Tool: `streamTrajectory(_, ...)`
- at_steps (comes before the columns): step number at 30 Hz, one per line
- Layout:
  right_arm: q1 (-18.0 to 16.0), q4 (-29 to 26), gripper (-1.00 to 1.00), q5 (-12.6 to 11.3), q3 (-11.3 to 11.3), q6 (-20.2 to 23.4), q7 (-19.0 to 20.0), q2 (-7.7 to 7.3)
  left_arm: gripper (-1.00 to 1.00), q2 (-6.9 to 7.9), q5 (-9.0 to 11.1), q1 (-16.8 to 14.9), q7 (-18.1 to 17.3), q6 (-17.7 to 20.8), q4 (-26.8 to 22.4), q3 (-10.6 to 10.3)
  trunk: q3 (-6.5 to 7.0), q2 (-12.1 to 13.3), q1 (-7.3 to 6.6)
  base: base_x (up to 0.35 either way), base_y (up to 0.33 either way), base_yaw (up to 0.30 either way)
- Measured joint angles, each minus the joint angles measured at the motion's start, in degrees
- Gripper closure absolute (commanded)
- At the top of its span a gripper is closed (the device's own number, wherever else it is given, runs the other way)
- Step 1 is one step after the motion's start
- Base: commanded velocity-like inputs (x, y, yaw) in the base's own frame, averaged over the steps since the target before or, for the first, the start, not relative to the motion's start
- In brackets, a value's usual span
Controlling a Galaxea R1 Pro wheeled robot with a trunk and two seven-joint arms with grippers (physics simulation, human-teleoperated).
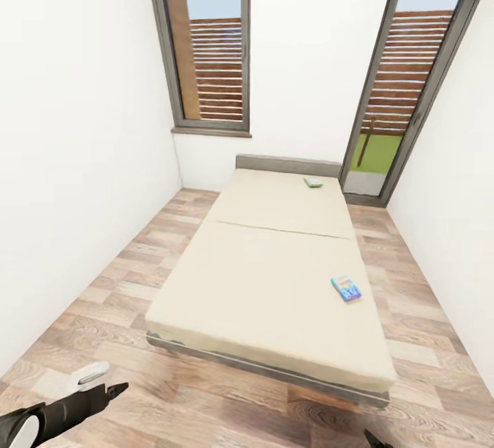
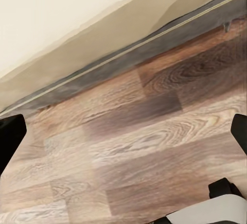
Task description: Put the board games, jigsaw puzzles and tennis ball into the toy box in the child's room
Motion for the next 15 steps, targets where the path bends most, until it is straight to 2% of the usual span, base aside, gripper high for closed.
streamTrajectory(1, 0.0, 0.0, -1.0, 0.01, 0.01, 0.0, 0.0, -0.02, -1.0, -0.32, -1.5, 0.0, 0.27, -2.24, 2.69, -0.04, 0.08, 0.0, 0.0, 0.0, 0.0, -0.185)
streamTrajectory(3, 0.0, 0.0, -1.0, -0.01, 0.02, 0.0, 0.0, -0.03, -1.0, -0.78, -2.48, -0.01, 0.47, -4.53, 5.67, -0.06, 0.25, 0.0, 0.0, 0.0, 0.0, -0.185)
streamTrajectory(6, 0.0, 0.0, -1.0, 0.01, -0.01, 0.0, 0.0, -0.05, -1.0, -2.04, -3.74, -0.01, 0.71, -10.33, 11.96, -0.13, 0.5, 0.0, 0.0, 0.0, 0.0, -0.185)
streamTrajectory(7, 0.0, 0.0, -1.0, 0.02, 0.0, -0.02, 0.0, -0.03, -1.0, -2.64, -4.36, 0.0, 0.94, -13.8, 15.15, -0.17, 0.58, 0.0, 0.0, 0.0, 0.0, -0.186)
streamTrajectory(9, 0.0, 0.0, -1.0, 0.02, 0.03, -0.04, -0.03, -0.01, -1.0, -3.11, -5.08, -0.02, 1.38, -17.48, 18.58, -0.19, 0.75, 0.0, 0.0, 0.0, 0.0, -0.185)
streamTrajectory(10, 0.0, 0.0, -1.0, 0.03, 0.11, -0.06, -0.05, 0.02, -1.0, -3.41, -6.01, -0.01, 1.9, -20.97, 21.61, -0.2, 0.83, 0.0, 0.0, 0.0, 0.0, -0.185)
streamTrajectory(13, 0.0, 0.0, -1.0, 0.03, 0.25, -0.09, -0.15, 0.08, -1.0, -3.73, -7.55, -0.01, 2.67, -27.06, 26.96, -0.18, 1.08, 0.0, 0.0, 0.0, 0.0, -0.186)
streamTrajectory(15, 0.0, 0.0, -1.0, 0.06, 0.33, -0.12, -0.35, 0.11, -1.0, -3.81, -8.0, -0.01, 2.84, -29.44, 28.95, -0.18, 1.25, 0.0, 0.0, 0.0, 0.0, -0.186)
